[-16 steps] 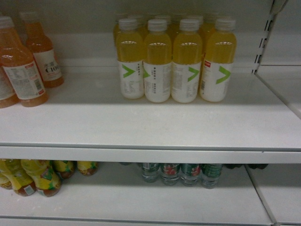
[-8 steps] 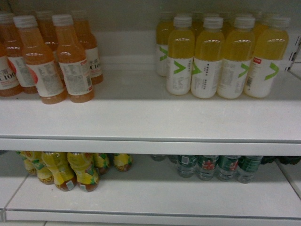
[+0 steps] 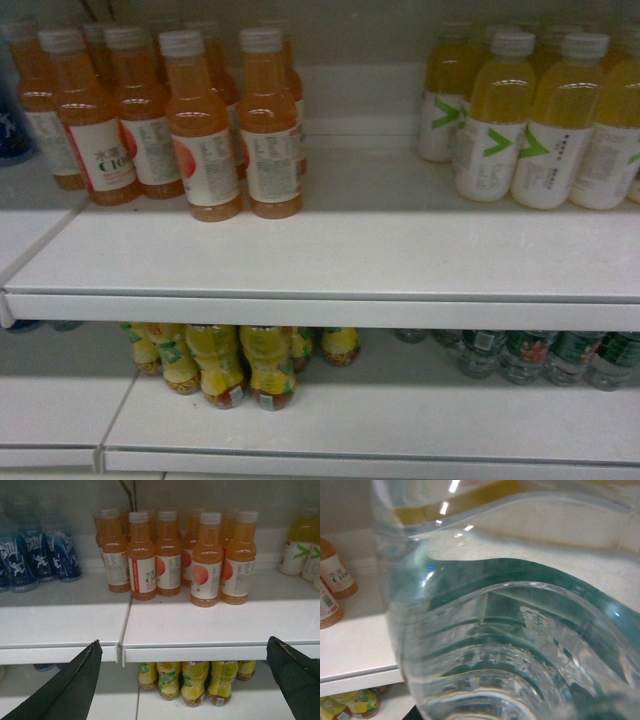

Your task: Move water from second to third shelf

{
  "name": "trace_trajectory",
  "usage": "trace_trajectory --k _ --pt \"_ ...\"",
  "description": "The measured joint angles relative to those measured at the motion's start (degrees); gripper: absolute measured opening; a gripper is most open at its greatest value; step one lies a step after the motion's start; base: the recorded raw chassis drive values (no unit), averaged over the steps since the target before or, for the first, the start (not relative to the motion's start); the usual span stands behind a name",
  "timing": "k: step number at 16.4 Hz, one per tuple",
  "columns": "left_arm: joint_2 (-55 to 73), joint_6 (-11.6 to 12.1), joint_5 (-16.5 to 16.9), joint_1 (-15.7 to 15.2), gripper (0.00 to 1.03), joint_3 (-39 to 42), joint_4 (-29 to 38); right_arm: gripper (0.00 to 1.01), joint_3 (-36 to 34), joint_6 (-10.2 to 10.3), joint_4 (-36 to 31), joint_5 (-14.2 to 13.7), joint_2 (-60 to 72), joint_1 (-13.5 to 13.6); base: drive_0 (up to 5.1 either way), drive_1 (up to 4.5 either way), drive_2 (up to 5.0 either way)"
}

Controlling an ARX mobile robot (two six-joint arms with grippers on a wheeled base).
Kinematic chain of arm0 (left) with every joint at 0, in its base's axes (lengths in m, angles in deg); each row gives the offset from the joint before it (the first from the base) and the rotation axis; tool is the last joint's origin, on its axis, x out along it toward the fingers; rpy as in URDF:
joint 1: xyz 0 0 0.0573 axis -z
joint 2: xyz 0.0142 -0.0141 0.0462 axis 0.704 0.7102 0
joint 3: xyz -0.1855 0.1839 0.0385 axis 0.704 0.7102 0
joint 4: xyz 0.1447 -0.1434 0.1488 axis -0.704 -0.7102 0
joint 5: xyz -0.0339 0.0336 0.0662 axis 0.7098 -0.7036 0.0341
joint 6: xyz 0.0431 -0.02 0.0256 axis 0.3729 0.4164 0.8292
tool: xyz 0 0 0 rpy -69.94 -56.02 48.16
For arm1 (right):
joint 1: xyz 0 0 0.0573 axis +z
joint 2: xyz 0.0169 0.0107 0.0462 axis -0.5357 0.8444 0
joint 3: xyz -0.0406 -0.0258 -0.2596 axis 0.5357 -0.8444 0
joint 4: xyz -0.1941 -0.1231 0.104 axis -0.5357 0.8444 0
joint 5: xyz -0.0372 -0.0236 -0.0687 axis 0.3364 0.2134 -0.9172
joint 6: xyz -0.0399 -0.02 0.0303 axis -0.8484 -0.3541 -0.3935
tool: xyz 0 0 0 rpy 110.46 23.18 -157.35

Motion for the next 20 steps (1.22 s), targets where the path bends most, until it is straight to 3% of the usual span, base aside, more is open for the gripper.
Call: trace_trajectory --k 20 --pt "0.00 0.00 -0.02 0.00 0.98 0.00 -0.09 0.40 0.00 -0.02 -0.04 0.02 0.02 0.02 -5.0 2.46 2.5"
